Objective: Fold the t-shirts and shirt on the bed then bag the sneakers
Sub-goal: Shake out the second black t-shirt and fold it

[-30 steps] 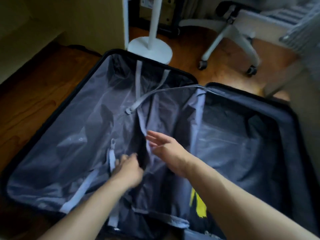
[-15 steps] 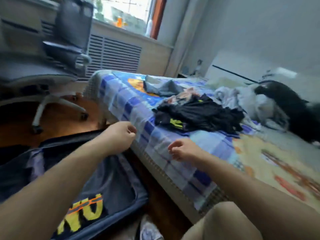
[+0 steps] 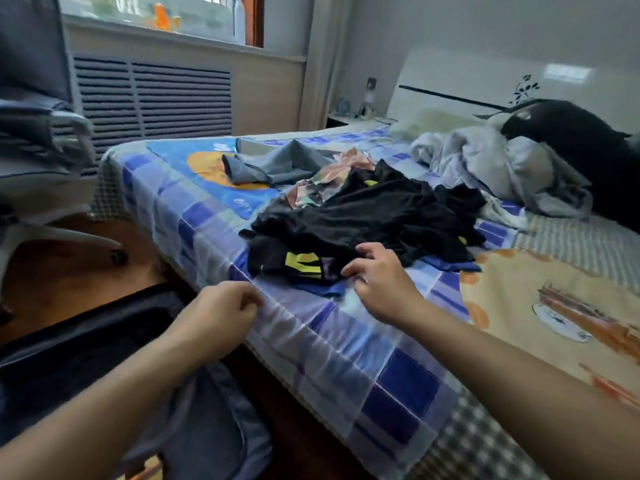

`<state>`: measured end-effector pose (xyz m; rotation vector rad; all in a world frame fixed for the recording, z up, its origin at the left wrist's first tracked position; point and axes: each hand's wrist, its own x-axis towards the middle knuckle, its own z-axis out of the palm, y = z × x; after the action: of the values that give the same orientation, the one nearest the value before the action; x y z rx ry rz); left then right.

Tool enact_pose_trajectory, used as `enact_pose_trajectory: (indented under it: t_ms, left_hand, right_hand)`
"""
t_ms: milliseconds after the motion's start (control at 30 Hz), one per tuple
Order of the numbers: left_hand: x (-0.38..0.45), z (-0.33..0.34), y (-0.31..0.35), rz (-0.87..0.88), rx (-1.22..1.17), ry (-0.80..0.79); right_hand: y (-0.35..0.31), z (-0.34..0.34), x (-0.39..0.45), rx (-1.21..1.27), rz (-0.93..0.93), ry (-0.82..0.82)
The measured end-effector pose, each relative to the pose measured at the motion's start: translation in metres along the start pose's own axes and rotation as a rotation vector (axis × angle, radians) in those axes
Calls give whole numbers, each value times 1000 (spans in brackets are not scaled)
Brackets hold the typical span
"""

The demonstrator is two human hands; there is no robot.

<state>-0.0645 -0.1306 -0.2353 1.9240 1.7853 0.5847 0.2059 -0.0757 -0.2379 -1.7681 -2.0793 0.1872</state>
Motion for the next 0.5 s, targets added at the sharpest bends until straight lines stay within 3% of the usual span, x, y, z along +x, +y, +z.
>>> enact_pose_trajectory:
  t_ms: [133,233,367,500]
  left_hand:
    - [69,-6,-4,-76,-77,26]
    - [80,-14,25,-105,-135,-105]
    - [74,-62,88,-161,-208,-217]
    - [48,-113,178,-195,-292,-251]
  right_hand:
    - [-9,30,74,-159,47,9]
    - [0,17,97,-133,209,-6]
    - [-13,-87,112,372,500,110]
    - [-27,-225,70,747,755,235]
